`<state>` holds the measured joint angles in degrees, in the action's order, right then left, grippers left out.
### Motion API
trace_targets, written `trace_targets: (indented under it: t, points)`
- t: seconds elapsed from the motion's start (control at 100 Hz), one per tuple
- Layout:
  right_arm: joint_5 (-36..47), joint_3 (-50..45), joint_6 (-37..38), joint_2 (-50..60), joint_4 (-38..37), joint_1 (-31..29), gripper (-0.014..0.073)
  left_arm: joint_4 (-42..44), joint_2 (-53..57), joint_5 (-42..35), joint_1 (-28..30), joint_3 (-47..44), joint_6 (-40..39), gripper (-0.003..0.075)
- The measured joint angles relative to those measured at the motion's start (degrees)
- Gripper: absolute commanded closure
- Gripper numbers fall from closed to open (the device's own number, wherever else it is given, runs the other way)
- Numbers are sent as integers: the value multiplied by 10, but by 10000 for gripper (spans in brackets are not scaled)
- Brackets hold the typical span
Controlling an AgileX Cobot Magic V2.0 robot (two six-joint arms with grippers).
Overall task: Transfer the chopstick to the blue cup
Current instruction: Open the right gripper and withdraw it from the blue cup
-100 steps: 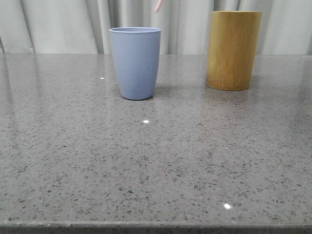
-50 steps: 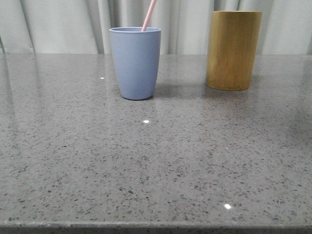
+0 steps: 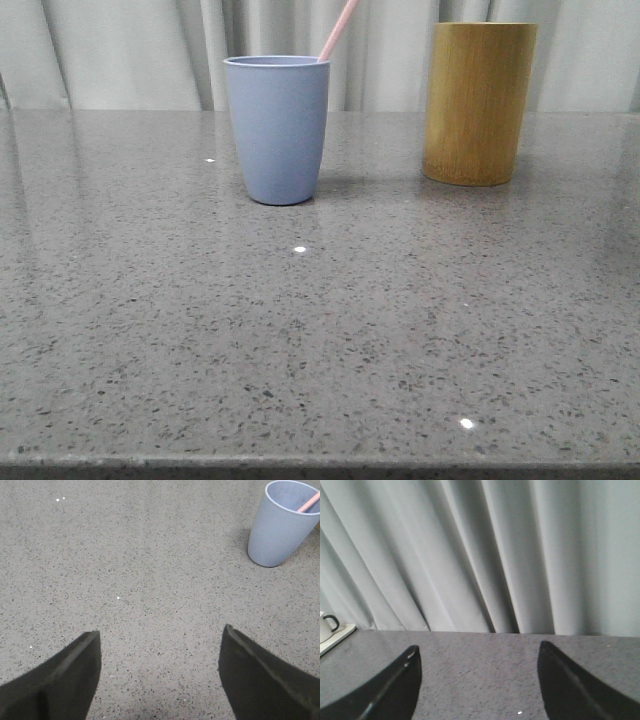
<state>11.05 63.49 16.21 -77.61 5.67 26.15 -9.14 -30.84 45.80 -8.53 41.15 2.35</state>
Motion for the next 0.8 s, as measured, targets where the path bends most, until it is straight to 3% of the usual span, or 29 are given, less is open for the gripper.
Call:
trace_targets:
  t: [0.34,0.55,0.8]
  points:
    - [-220,-13,-98,188,-37,-110,88,0,0,0,0,0,0,236]
    - [-357,-74,-110,303,-95,-123,88,0,0,0,0,0,0,236]
    - [-490,-156,-108,424,-107,-124,88,0,0,0,0,0,0,236]
